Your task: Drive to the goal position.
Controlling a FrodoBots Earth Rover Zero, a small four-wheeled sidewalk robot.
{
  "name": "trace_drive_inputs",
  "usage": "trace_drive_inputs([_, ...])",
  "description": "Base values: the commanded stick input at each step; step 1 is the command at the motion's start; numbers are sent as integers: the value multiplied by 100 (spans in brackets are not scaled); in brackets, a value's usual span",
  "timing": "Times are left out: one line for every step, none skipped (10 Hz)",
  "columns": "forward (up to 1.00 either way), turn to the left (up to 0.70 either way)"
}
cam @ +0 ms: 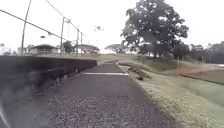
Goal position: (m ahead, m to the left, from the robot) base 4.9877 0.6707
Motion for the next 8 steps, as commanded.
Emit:
trace_drive_inputs([100,0])
trace_drive_inputs([100,0])
trace_drive_inputs([100,0])
trace_drive_inputs([100,0])
trace_drive_inputs([100,0])
trace_drive_inputs([100,0])
trace_drive_inputs([100,0])
trace_drive_inputs([100,0])
